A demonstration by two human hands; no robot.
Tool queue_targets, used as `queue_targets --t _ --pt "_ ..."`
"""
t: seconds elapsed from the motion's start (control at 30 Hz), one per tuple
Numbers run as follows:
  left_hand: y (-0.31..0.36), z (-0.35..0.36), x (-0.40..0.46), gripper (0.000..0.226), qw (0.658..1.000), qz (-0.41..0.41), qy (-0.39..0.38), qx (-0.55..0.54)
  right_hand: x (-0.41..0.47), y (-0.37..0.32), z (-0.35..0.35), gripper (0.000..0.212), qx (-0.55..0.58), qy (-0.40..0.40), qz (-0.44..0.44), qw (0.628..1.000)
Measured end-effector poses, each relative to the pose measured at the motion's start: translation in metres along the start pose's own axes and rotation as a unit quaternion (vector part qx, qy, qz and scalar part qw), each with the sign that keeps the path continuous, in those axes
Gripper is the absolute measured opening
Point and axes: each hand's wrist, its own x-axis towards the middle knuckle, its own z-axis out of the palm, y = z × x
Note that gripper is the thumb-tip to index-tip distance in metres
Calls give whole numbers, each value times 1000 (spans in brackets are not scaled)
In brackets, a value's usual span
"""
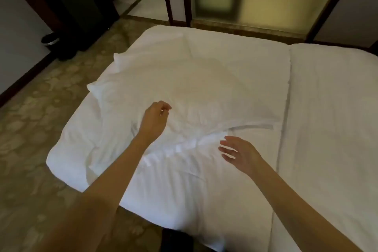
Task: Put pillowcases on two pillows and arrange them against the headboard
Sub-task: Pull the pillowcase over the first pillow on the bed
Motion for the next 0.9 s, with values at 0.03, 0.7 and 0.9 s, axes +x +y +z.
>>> queue_targets --t 0.03,0.7,0.9 --pt "-2 -5 13 27 1000 5 -2 15 7 2 7 7 1 10 7 1000" --pt "-35 -7 303 49 930 113 -212 279 152 2 152 105 126 335 91 929" --pt "-44 14 346 58 925 24 -287 249 169 1 149 112 132 371 75 916"
